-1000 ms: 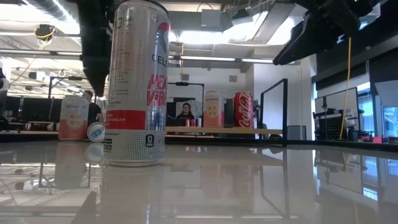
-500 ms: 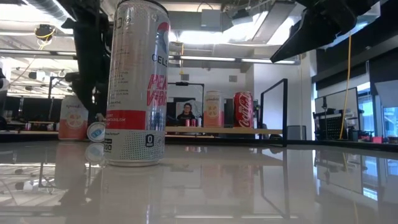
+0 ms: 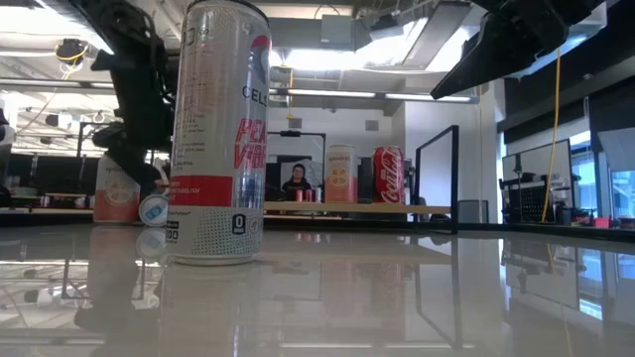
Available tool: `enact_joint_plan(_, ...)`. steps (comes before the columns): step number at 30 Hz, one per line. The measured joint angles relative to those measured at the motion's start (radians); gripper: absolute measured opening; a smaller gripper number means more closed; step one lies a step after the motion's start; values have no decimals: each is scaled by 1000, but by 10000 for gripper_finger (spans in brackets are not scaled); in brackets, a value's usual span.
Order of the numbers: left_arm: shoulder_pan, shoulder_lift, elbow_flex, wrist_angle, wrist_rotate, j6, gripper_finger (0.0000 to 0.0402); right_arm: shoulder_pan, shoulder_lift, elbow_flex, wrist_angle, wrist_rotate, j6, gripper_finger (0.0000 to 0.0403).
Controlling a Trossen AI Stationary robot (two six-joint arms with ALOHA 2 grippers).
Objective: Place canned beverage on shelf
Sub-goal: Adjust the top blue soda can
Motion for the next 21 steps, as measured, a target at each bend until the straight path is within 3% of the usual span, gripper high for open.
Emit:
enact_joint_plan(10,2,0,-110,193,-51,-50,352,0,0,0,11,0,7,353)
enact_joint_plan(21,2,0,-205,221,-68,-107,352,0,0,0,31,0,6,353)
